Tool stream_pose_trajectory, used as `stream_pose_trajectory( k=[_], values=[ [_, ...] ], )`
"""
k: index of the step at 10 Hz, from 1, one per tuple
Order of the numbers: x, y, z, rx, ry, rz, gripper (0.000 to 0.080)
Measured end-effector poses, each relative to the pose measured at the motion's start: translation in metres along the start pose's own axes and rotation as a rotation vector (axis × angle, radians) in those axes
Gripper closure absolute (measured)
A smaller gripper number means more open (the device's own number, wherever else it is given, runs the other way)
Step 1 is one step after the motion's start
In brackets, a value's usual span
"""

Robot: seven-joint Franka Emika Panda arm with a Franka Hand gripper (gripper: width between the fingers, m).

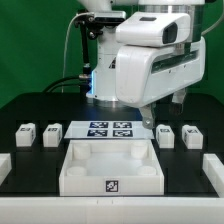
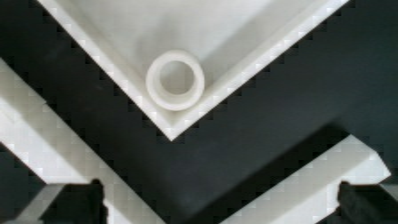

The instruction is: Assemble one leg

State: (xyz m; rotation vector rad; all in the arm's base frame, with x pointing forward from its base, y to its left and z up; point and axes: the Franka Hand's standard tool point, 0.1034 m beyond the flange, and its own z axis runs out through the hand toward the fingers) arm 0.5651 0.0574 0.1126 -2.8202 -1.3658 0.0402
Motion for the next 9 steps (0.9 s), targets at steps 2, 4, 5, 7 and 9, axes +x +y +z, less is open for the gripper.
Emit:
stream_pose_trajectory(
  k=[2,4,5,7,9],
  values=[
    [0.0000,0.0000,0.0000,0.000,0.000,0.000,0.0150],
    [0.0000,0.0000,0.0001,0.000,0.000,0.000,0.0150],
    [0.0000,0.0000,0.0001,0.000,0.000,0.000,0.0150],
    [-0.0001,-0.0001,0.0003,0.000,0.000,0.000,0.0150],
    [-0.0001,-0.0001,0.0005,0.001,-0.001,0.000,0.0150]
  ],
)
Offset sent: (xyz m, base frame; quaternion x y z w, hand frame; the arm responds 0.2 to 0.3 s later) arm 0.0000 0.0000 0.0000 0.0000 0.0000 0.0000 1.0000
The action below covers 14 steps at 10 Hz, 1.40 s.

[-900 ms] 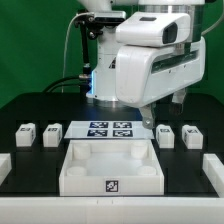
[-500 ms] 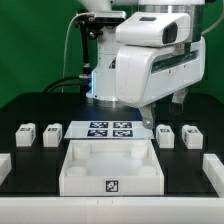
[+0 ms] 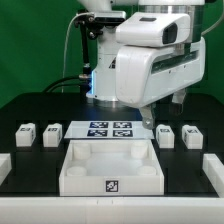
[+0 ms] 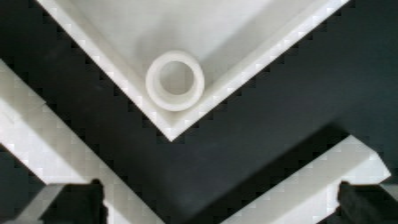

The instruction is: Assemble one leg

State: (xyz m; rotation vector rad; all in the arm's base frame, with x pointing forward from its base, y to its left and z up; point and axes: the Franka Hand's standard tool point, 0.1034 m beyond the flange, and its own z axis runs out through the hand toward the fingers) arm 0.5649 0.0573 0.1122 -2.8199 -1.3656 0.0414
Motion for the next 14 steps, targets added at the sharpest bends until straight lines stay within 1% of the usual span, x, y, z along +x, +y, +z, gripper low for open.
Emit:
stream_pose_trajectory(
  k=[4,5,6,7,8,9,10,11,14],
  values=[
    [-0.001,0.000,0.001,0.001,-0.001,-0.010,0.0150],
    [-0.010,-0.004,0.006,0.002,-0.001,-0.079,0.0150],
    [-0.026,-0.010,0.012,-0.003,0.001,-0.226,0.0150],
    [-0.052,-0.019,0.022,-0.010,0.006,-0.349,0.0150],
    [-0.081,-0.027,0.036,-0.005,0.005,-0.503,0.0150],
    [-0.103,-0.032,0.050,0.006,0.005,-0.612,0.0150],
    [-0.119,-0.035,0.060,0.023,0.004,-0.691,0.0150],
    [-0.124,-0.037,0.065,0.035,0.003,-0.697,0.0150],
    [-0.124,-0.036,0.065,0.034,0.003,-0.692,0.0150]
  ],
)
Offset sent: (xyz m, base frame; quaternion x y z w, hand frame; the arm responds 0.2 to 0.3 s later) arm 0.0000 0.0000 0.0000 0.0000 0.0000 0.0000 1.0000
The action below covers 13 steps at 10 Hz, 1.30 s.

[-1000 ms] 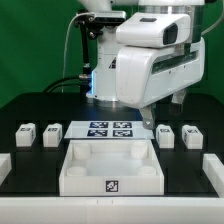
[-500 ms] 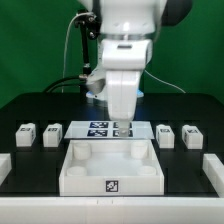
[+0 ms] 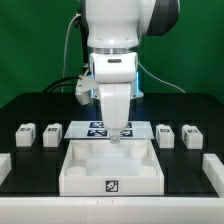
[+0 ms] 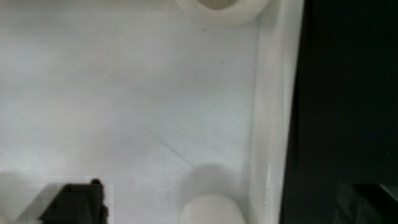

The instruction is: Assemble one leg

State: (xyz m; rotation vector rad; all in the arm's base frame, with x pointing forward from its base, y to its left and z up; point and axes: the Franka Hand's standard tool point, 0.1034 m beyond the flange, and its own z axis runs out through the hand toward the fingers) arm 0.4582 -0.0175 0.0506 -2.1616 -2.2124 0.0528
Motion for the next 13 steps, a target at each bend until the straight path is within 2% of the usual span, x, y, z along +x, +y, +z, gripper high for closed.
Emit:
stream_pose_trajectory(
  k=[1,3,4,6,7,8,10,11,13],
  values=[
    [0.000,-0.001,0.003,0.005,0.001,0.000,0.0150],
    [0.001,-0.010,0.033,0.018,0.015,0.006,0.0150],
    [-0.001,-0.012,0.042,0.021,0.020,0.013,0.0150],
    [-0.003,-0.013,0.045,0.013,0.021,0.021,0.0150],
    [-0.003,-0.013,0.045,0.014,0.022,0.021,0.0297],
    [-0.003,-0.013,0.045,0.014,0.022,0.021,0.0297],
    [-0.003,-0.013,0.046,0.015,0.022,0.021,0.0569],
    [-0.003,-0.013,0.046,0.015,0.022,0.021,0.0739],
    [-0.003,-0.010,0.044,-0.001,0.021,0.021,0.0738]
  ],
)
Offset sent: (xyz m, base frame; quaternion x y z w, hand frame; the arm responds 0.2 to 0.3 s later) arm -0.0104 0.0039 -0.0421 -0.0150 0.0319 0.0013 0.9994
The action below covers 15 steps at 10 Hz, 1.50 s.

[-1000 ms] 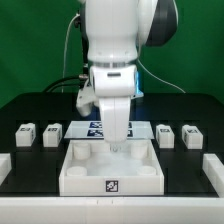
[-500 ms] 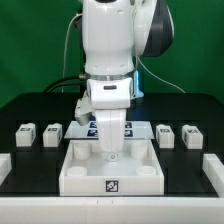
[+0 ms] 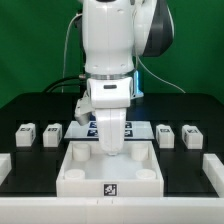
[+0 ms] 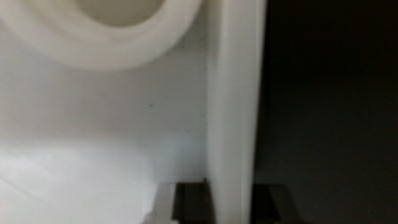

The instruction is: Assemble one leg

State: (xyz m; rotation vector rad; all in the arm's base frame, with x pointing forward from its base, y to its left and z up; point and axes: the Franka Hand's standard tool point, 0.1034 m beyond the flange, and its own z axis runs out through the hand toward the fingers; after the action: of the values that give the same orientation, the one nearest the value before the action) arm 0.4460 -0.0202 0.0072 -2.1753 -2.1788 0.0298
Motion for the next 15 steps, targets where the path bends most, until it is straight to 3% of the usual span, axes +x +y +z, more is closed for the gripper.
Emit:
stream_pose_trajectory(
  k=[8,13,15],
  values=[
    [0.003,0.002,-0.001,-0.004,0.001,0.001,0.0738],
    [0.055,0.036,0.001,-0.040,0.041,-0.042,0.0739],
    [0.068,0.041,0.000,-0.045,0.052,-0.022,0.0739]
  ],
)
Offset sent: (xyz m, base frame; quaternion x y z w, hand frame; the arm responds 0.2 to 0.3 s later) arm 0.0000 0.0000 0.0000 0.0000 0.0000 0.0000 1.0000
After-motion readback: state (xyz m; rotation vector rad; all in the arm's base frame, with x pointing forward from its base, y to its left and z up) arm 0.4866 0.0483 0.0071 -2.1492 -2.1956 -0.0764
